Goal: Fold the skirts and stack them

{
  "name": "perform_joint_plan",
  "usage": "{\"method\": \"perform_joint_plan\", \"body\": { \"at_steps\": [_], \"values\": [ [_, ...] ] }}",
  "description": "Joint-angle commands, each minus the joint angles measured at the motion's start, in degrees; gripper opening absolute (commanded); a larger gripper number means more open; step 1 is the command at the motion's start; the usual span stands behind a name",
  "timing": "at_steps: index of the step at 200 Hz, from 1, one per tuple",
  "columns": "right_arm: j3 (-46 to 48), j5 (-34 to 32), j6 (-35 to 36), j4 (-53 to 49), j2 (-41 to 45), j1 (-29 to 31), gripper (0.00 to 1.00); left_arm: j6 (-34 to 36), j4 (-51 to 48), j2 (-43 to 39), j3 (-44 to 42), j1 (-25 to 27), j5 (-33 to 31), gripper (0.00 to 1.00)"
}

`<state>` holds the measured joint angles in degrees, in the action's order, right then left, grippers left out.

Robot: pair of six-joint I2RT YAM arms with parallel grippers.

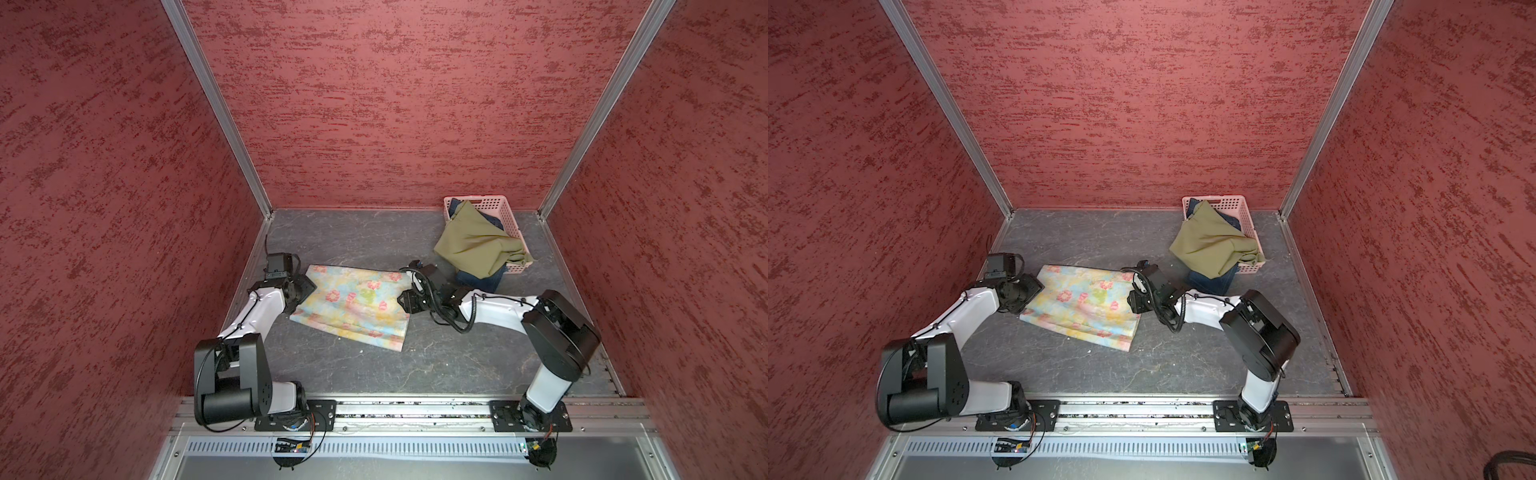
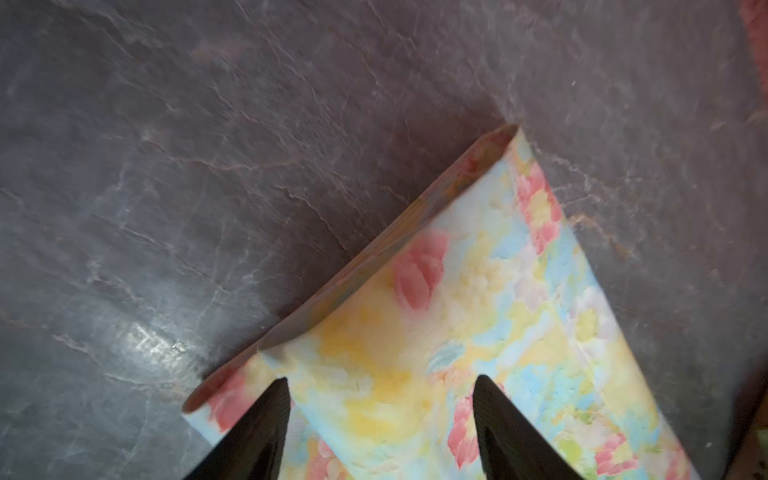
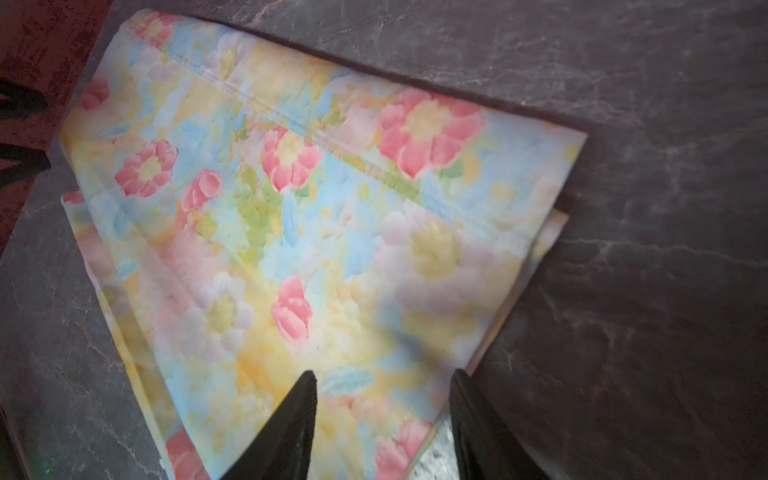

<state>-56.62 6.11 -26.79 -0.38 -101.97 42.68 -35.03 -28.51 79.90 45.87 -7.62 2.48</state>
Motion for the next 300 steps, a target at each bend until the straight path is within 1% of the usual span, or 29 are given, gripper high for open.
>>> {"method": "perform_joint_plan", "body": {
  "at_steps": [1,16,34,43,85,108,132,149,159,176,197,219,238,256,277,300],
  "values": [
    [-3.68,-1.94,-4.16,-3.31,-4.26,-1.30,0.53,1.98,-1.24,0.74,-0.15,0.32,-3.53,0.71],
    [-5.51,-2.38,-5.28,-3.73,-7.01,-2.27,0.52,1.85,-0.92,0.30,-0.64,0.49,-4.34,0.71],
    [-8.05,-4.95,-5.64,-4.68,-9.67,-3.35,0.52,1.39,-0.89,-0.87,-0.71,0.57,-4.43,0.71],
    [-9.90,-5.06,-5.56,-5.67,-11.41,-4.31,0.52,1.28,-0.74,-1.70,-0.76,0.79,-4.33,0.71],
    [-20.63,-1.66,-3.35,-9.39,-19.13,-10.57,0.52,1.88,-2.22,-3.50,0.58,4.45,-6.68,0.72],
    [-27.64,0.35,-2.59,-10.89,-23.01,-13.90,0.52,2.42,-3.47,-2.93,1.09,5.82,-5.93,0.73],
    [-37.22,3.11,-1.54,-13.22,-27.74,-16.75,0.53,2.33,-4.02,-3.06,0.79,6.81,-4.84,0.73],
    [-41.97,3.77,-0.30,-13.52,-28.94,-17.88,0.54,2.65,-4.89,-2.59,0.79,6.90,-5.33,0.73],
    [-43.29,3.85,0.33,-13.85,-28.20,-18.16,0.54,3.07,-5.87,-2.24,1.08,6.64,-5.94,0.73],
    [-40.65,4.85,0.85,-12.02,-24.72,-18.18,0.54,3.21,-6.80,-1.90,1.22,6.06,-7.53,0.73],
    [-32.17,6.80,-0.76,-7.78,-18.83,-17.80,0.54,2.27,-5.37,-2.01,0.27,4.69,-8.30,0.73],
    [-21.63,6.14,-2.61,-4.26,-12.66,-16.06,0.54,1.39,-3.14,-0.76,-0.44,3.36,-7.33,0.73],
    [-15.74,4.37,-2.92,-4.45,-8.71,-13.52,0.54,1.36,-2.38,1.29,-0.47,2.74,-7.05,0.72],
    [-12.82,2.70,-2.58,-6.41,-7.08,-10.24,0.54,1.50,-1.97,2.98,-0.76,2.69,-7.22,0.71],
    [-11.51,1.80,-3.02,-8.21,-7.24,-7.52,0.54,1.11,-1.53,4.28,-1.38,2.61,-6.99,0.70],
    [-10.45,1.82,-4.39,-7.95,-8.65,-6.73,0.54,0.88,0.11,5.08,-2.51,2.91,-5.60,0.62]
  ]
}}
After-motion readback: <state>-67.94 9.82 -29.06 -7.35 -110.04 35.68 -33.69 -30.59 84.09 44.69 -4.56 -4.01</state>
